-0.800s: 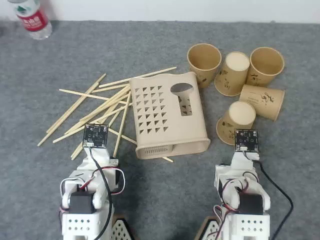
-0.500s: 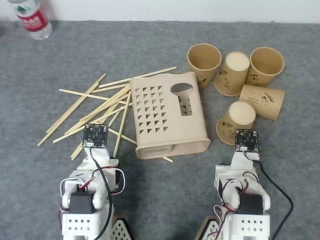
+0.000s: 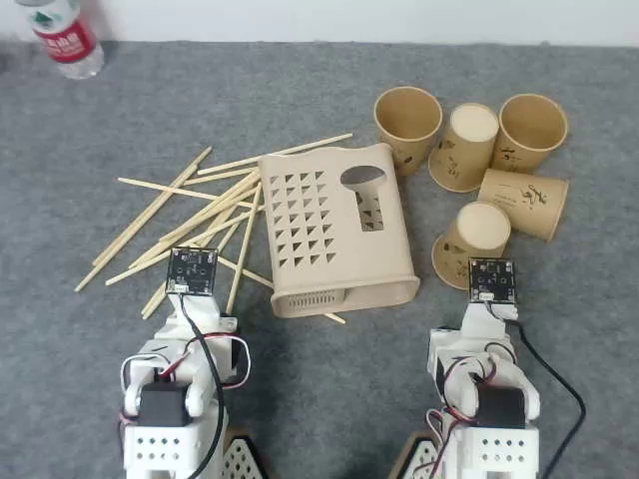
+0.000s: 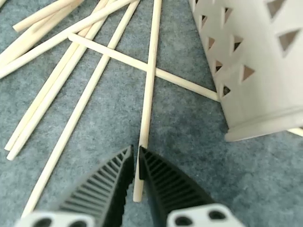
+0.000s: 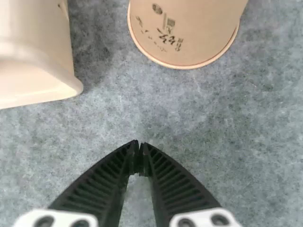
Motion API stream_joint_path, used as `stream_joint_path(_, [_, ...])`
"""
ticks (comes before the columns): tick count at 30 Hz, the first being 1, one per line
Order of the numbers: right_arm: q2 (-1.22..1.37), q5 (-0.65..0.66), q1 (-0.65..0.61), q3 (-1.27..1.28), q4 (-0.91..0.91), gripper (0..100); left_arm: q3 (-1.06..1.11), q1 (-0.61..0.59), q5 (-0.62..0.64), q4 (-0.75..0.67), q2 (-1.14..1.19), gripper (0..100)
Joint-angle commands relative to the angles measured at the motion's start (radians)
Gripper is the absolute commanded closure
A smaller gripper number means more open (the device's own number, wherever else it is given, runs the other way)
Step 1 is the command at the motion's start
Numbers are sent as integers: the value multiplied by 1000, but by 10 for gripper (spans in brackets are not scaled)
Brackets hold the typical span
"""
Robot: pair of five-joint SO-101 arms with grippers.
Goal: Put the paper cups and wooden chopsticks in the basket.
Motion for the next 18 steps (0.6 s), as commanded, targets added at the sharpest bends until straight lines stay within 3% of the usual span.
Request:
stream_joint_path(1, [-13,8,-2,17,2,991,-4,6,0,-17,-18,987])
stream_joint_path(4, [-13,8,-2,17,2,991,-4,8,0,-46,-20,987])
stream_joint_path(14, [-13,8,-2,17,2,991,-4,69,-5,-330,-18,987])
stream_joint_path(18, [-13,8,-2,17,2,991,-4,43,3,-559,-17,987])
